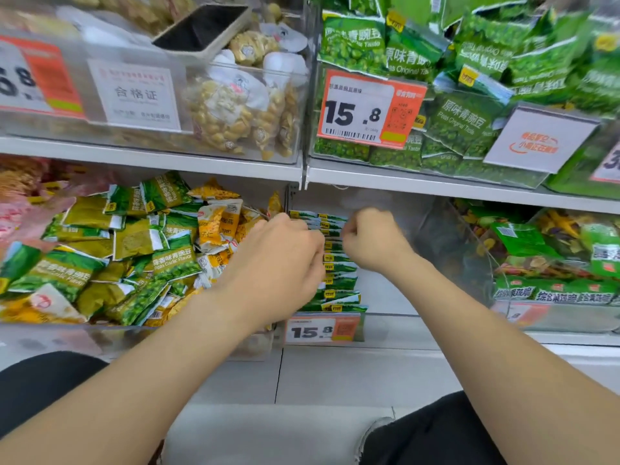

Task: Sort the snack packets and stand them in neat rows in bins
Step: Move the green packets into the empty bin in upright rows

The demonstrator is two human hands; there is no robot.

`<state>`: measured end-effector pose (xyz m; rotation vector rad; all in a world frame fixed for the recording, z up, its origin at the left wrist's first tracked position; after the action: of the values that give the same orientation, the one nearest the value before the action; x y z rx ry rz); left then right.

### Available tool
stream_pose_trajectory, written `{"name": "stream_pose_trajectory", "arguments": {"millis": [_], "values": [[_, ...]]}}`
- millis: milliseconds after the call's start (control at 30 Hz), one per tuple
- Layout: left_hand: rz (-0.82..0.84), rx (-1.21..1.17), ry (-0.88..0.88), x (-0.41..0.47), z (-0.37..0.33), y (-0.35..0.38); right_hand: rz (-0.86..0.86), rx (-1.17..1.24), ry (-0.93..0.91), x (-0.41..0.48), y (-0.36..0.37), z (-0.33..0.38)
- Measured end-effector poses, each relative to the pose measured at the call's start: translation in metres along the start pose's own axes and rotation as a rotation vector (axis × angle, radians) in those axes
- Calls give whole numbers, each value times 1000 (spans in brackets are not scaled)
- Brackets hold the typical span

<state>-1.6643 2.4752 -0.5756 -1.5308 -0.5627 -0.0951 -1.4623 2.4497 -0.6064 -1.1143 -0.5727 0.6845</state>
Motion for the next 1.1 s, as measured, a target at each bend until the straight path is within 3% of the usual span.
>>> {"name": "stream_pose_trajectory", "arguments": {"millis": [100,167,267,367,600,700,833,1100], "values": [[-63,-88,-254,-26,25,-18,50,265,-184,-43,-26,54],[-52,-88,-395,-42,46,-22,128,296,-335,-72,-37,93],[87,41,-561,-73,78,-32,313,147,-557,-108,-25,147],[204,192,-703,-98,106,-46,376,-88,-686,-125,12,183],[271,210,-988,-131,140,-61,164,-10,-427,-100,49,212],[363,178,-979,-132,141,-56,135,-1,-346,-93,57,218],[369,194,-903,-127,146,-54,90,-53,-331,-95,64,228],[45,64,-815,-126,148,-60,15,108,-252,-95,59,229]]}}
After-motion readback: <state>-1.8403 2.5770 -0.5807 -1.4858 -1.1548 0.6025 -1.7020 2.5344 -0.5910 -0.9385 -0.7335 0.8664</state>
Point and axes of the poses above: each hand's wrist, its own x-axis towards the middle knuckle, its own y-axis out of the palm, z = x × y, the point moved 3 cm from there along x, towards the middle knuckle, and after that the axes turned 8 degrees about y, right-handed, at the moved point
